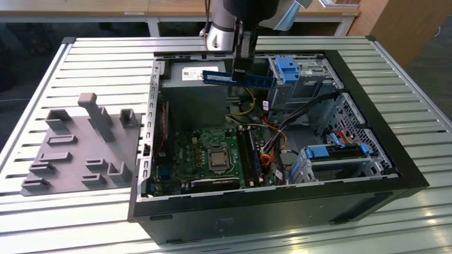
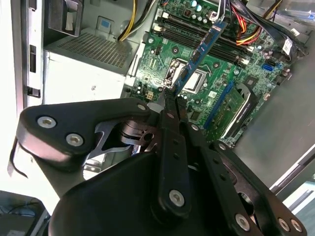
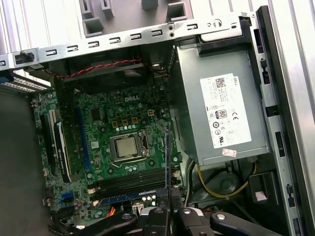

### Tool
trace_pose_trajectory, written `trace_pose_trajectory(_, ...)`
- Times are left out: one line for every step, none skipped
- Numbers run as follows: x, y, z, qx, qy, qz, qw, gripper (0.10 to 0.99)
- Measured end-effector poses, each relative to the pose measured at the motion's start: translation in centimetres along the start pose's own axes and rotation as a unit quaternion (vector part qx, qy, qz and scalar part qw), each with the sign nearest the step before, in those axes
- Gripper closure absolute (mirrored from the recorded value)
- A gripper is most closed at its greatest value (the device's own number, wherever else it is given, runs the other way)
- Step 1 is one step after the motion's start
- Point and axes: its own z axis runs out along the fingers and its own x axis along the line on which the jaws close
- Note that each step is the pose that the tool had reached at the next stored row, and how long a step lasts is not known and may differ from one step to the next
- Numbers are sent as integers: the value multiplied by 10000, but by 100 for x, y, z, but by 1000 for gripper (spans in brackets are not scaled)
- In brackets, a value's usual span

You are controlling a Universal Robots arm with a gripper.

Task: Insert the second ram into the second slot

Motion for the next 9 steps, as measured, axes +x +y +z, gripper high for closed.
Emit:
trace_pose_trajectory(0, 0, 0, 0, -1, 19, 10000, 953)
trace_pose_trajectory(0, 0, 0, 1, -1, 42, 10000, 953)
trace_pose_trajectory(0, 0, 0, 1, -2, 63, 10000, 953)
trace_pose_trajectory(0, 0, 1, 1, -3, 80, 10000, 953)
trace_pose_trajectory(1, 0, 1, 2, -4, 97, 10000, 953)
trace_pose_trajectory(2, 0, 1, 2, -5, 113, 9999, 953)
trace_pose_trajectory(5, 0, 1, 2, -5, 129, 9999, 953)
trace_pose_trajectory(9, -2, 1, 3, -5, 149, 9999, 953)
trace_pose_trajectory(13, -3, 1, 3, -5, 167, 9999, 953)
